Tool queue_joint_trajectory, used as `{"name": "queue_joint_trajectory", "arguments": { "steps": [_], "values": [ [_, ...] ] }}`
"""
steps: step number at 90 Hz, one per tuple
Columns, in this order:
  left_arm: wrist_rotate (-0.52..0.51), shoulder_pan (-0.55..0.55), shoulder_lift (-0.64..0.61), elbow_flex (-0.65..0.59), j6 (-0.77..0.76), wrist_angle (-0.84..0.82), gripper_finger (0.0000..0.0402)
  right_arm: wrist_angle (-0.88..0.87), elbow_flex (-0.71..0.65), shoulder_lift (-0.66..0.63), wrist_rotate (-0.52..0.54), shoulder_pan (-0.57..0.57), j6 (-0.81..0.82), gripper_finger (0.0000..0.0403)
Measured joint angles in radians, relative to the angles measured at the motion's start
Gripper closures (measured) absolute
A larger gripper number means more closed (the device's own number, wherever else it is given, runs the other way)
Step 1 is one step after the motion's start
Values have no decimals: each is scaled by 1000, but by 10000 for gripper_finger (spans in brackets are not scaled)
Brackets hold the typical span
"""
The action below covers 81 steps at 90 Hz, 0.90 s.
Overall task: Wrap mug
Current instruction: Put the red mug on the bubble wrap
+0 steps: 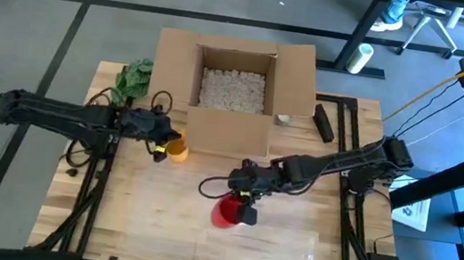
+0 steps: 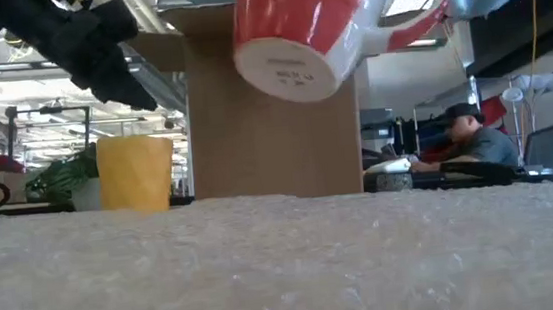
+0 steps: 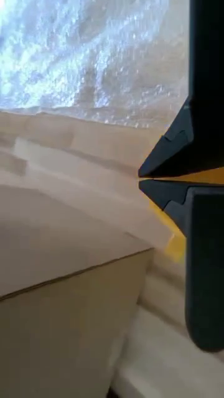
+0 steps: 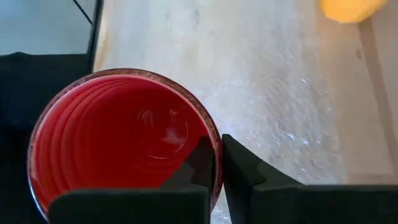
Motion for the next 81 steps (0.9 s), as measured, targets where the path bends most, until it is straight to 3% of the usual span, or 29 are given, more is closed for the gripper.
{"name": "queue_joint_trajectory", "arguments": {
  "steps": [24, 53, 81],
  "values": [
    [2, 1, 55, 0, 8, 37, 402, 31, 23, 37, -8, -1, -20, 403],
    [2, -5, 70, 0, 5, 16, 402, -212, 309, 205, 39, -1, -163, 403],
    [2, -14, 69, 0, 2, -34, 402, -227, 303, 209, 65, -8, -173, 403]
  ]
}}
